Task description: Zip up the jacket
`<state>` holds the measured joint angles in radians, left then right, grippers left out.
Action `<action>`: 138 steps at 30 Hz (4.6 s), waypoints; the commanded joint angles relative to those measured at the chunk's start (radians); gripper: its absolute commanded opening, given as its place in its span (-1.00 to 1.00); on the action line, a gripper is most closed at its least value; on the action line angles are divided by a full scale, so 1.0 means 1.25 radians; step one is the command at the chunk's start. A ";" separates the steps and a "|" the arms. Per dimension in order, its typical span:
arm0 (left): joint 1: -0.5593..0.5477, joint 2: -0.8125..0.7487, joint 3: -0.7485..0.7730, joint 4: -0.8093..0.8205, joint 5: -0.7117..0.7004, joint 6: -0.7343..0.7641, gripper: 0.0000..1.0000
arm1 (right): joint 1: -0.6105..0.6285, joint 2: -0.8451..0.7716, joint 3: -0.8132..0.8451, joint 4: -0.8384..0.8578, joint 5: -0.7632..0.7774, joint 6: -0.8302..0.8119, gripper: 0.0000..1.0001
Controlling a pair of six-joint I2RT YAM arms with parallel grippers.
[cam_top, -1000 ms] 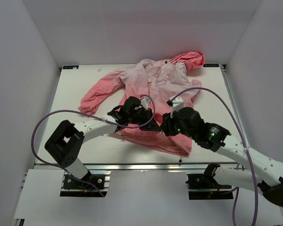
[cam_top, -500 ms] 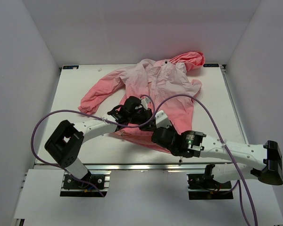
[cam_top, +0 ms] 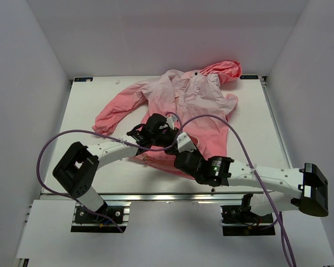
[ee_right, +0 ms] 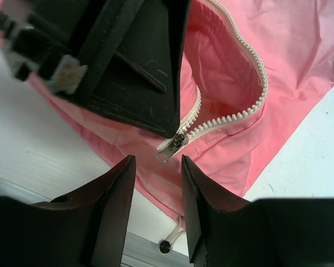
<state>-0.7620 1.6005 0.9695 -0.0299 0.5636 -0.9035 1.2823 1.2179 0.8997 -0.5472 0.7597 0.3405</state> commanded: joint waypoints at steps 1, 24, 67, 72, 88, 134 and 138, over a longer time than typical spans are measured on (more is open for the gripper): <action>-0.003 -0.031 0.001 0.018 0.026 -0.010 -1.00 | -0.011 0.012 -0.007 0.038 0.016 -0.012 -0.12; -0.003 -0.042 -0.018 0.063 0.030 -0.023 -1.00 | -0.029 0.006 -0.023 0.048 0.051 -0.012 -0.46; -0.003 -0.034 0.006 0.033 0.055 0.018 -1.00 | -0.064 -0.002 -0.056 0.116 0.023 -0.049 -1.00; -0.004 -0.025 0.015 -0.018 0.058 0.036 -1.00 | -0.080 -0.027 -0.056 0.125 0.070 -0.037 -1.00; -0.003 -0.111 0.038 -0.153 -0.022 0.162 0.91 | -0.119 -0.093 -0.020 0.157 -0.181 -0.150 -1.00; -0.152 -0.240 0.072 -0.204 -0.337 1.282 0.43 | -0.443 0.047 0.331 -0.092 -0.825 -0.196 -1.00; -0.152 -0.248 0.071 -0.185 -0.326 1.285 0.30 | -0.447 0.049 0.328 -0.092 -0.830 -0.198 -1.00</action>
<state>-0.9512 1.3220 1.0309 -0.2882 0.1143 0.6811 0.7288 1.2793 1.2678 -0.6861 -0.2337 0.0971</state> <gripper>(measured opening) 0.660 0.009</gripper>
